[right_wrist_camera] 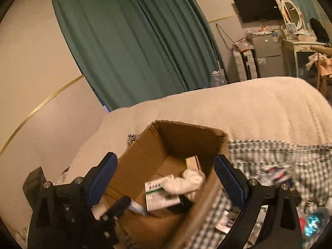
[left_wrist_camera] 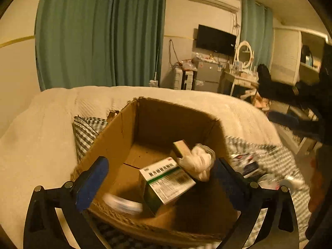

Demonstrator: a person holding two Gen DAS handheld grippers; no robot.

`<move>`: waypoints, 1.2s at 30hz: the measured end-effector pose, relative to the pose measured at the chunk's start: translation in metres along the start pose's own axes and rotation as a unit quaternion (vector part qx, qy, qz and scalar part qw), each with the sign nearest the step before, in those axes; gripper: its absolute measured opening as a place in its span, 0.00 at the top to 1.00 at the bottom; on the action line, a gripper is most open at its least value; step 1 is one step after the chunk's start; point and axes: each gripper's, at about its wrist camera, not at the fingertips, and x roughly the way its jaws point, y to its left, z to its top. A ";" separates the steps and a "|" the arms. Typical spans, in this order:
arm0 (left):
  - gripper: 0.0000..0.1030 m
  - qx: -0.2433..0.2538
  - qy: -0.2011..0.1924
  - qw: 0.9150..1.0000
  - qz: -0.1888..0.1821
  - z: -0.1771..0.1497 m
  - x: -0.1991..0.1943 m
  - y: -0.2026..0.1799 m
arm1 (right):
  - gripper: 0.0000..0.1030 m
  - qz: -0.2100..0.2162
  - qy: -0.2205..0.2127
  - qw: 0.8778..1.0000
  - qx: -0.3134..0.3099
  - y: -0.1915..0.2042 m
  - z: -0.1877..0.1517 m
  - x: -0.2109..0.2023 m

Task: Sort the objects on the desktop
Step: 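Carry both items to the cardboard box and release them inside, then move the right tool back over the bed toward the white cylinder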

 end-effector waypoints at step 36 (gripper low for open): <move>0.00 -0.005 0.140 0.989 -0.043 -0.189 -0.001 -0.247 | 0.08 -0.210 0.048 0.970 -0.113 -0.245 -0.133 -0.213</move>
